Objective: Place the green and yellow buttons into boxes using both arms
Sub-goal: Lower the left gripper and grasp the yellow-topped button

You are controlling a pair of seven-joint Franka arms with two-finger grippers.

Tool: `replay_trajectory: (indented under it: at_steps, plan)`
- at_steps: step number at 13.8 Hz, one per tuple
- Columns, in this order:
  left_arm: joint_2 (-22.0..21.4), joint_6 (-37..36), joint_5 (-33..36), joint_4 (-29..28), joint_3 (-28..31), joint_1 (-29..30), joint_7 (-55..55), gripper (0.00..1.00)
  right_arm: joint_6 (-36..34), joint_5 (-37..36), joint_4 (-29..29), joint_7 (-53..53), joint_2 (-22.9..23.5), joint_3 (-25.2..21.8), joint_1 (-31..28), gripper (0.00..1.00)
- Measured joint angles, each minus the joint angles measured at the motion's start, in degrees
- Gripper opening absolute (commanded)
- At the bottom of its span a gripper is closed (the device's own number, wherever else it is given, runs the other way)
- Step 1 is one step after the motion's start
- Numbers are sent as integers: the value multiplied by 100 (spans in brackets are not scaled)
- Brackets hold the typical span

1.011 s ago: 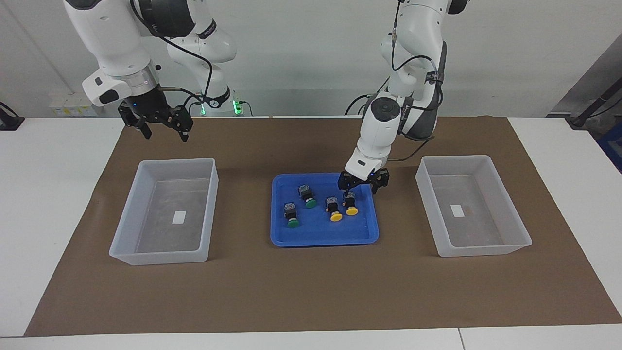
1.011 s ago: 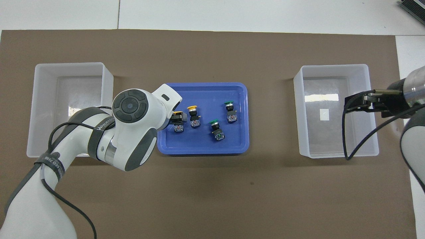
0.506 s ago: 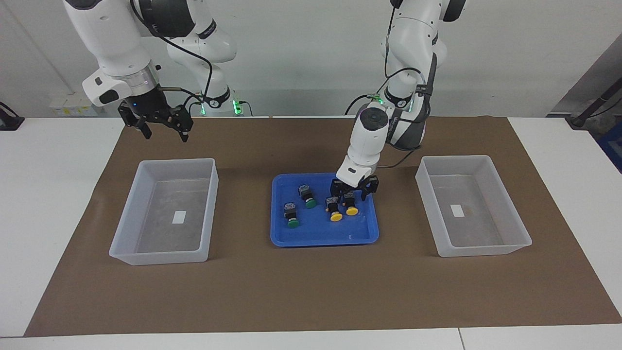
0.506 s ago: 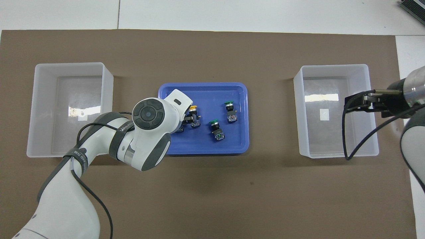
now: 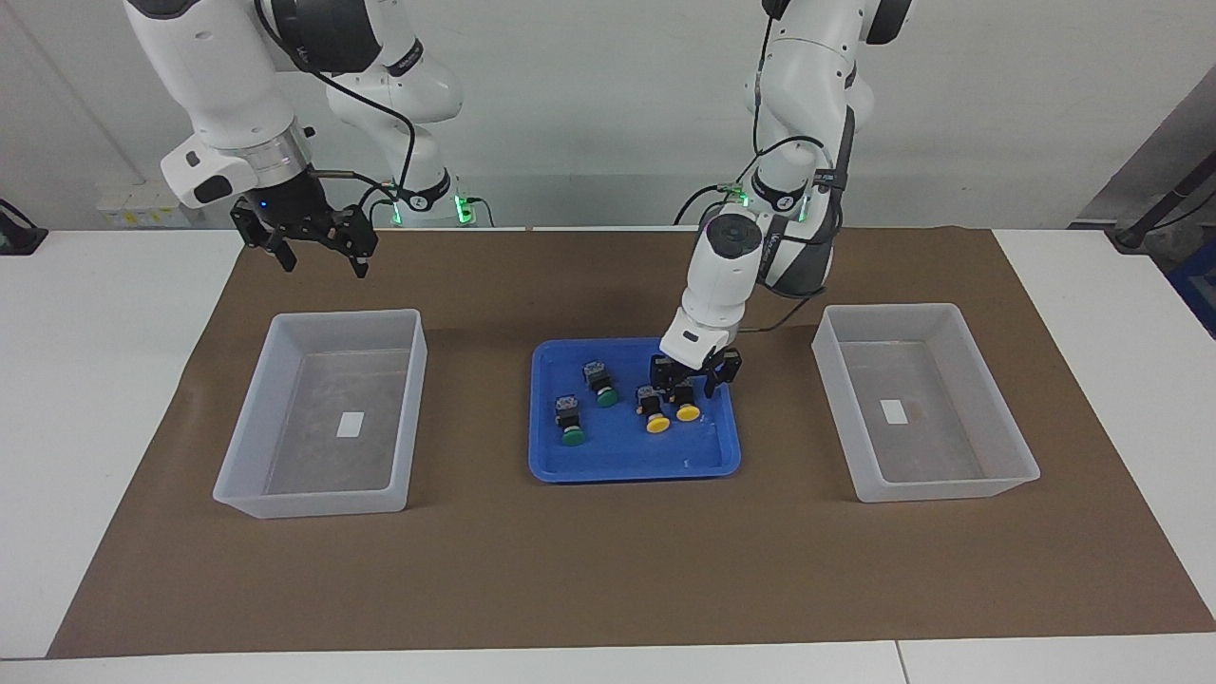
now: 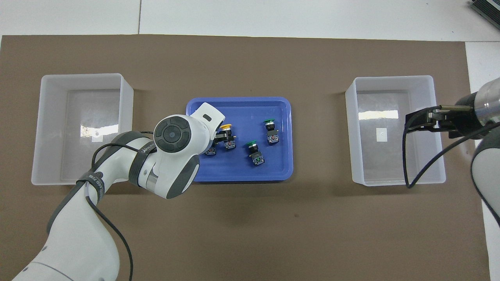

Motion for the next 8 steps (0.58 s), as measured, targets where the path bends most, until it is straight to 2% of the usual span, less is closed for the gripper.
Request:
replay_trajectory:
  at_steps: [2, 6, 8]
  plan:
    - [58, 54, 0, 0, 0, 0, 0, 46, 0, 0, 0, 0, 0, 0, 0, 100]
    - [75, 58, 0, 0, 9, 0, 1, 0, 0, 0, 0, 0, 0, 0, 0, 100]
    - [74, 58, 0, 3, 9, 1, 1, 0, 0, 0, 0, 0, 0, 0, 0, 100]
